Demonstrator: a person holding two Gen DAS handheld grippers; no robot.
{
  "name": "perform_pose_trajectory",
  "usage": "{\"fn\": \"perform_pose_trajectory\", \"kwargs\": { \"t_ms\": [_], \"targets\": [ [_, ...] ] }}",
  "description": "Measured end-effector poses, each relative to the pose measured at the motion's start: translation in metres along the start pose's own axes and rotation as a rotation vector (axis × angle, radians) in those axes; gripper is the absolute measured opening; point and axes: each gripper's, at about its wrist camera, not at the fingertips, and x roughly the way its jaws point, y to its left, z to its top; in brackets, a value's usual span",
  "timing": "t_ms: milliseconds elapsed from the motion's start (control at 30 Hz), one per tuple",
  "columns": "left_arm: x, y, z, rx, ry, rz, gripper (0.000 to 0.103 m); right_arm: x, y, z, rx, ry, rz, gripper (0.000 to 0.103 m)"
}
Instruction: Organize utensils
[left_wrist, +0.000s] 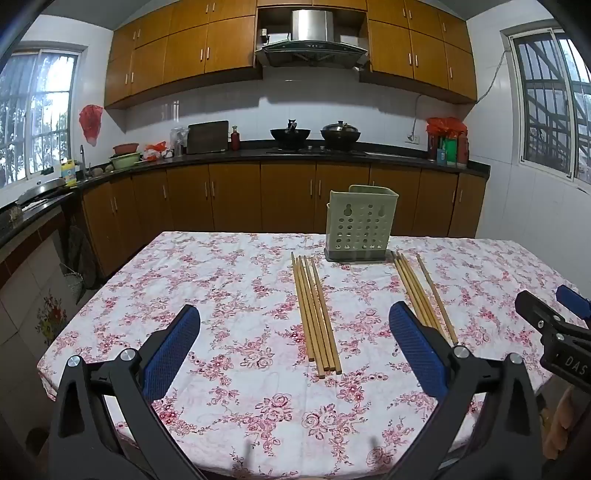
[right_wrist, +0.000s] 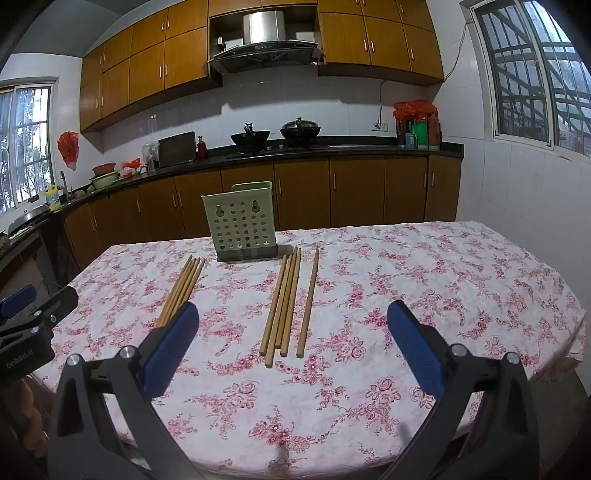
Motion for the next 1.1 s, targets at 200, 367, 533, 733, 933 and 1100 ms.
{"fn": "perform_pose_trajectory", "kwargs": {
  "t_ms": [200,367,533,733,933,1100],
  "targets": [
    [-0.0004,-0.0011,0.0002,0.002,0.0,-0.001,0.101,0.0001,0.0004,-0.0003,0.0,0.002,0.0,0.099],
    [-0.0001,0.0005,0.0001,-0.004,0.002,-0.002,0.101,0.0007,0.0002,-0.0003,0.002,0.003,0.001,0.099],
    [0.0002,0.0002,0.0,-0.004,0.003,-0.002,0.101,0.0008,0.0005,-0.0005,0.002,0.004,0.001,0.099],
    [0.0002,0.0002,0.0,-0.004,0.003,-0.002,0.101,0.0007,0.0004,-0.0002,0.003,0.004,0.001,0.099],
    [0.0002,0.0002,0.0,-0.004,0.003,-0.002,0.101,0.0007,0.0002,-0.0001,0.003,0.005,0.001,0.099],
    [0.0002,0.0003,0.0001,-0.005,0.003,-0.002,0.101,0.0006,0.0001,-0.0001,0.004,0.004,0.001,0.099]
  ]
}}
